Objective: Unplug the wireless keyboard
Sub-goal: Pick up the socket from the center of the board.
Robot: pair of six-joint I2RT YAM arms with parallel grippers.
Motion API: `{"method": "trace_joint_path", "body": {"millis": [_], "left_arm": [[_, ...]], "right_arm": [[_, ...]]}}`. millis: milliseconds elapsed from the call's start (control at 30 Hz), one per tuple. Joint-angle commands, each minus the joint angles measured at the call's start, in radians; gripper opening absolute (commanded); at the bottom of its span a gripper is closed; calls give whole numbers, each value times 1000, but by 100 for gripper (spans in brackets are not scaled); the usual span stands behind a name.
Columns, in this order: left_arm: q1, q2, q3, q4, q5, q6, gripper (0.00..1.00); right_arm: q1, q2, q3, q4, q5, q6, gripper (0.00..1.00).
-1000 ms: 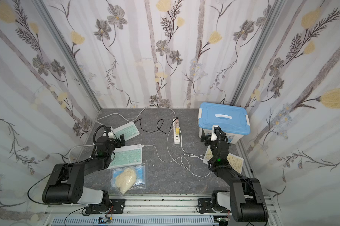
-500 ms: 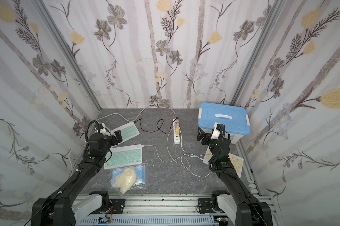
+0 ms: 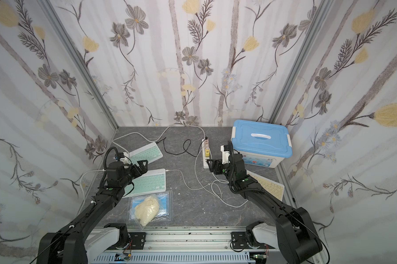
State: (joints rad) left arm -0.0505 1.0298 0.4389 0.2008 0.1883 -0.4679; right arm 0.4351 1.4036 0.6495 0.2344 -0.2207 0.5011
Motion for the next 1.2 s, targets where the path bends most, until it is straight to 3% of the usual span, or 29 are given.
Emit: {"method": "trace_joint_path", "body": {"millis": [0,233,400,700,1167], "left_arm": [[-2,-8,-8,17,52,-54,100],[-6,-37,8,-37,78,-97,100],[-12,-49,14,-49,103,-111,100],[-18,-71,22,-86,109,-126,100],[-23,-42,39,-145,108,-123,100]], "right_arm": [[52,76,59,-50,65,38,71],[92,270,168,-56,96,130,59],[94,361,229,-117,205,154,54],[93,487,325,-207,334,162,55],[80,671,495,-273,374,126,60]]}}
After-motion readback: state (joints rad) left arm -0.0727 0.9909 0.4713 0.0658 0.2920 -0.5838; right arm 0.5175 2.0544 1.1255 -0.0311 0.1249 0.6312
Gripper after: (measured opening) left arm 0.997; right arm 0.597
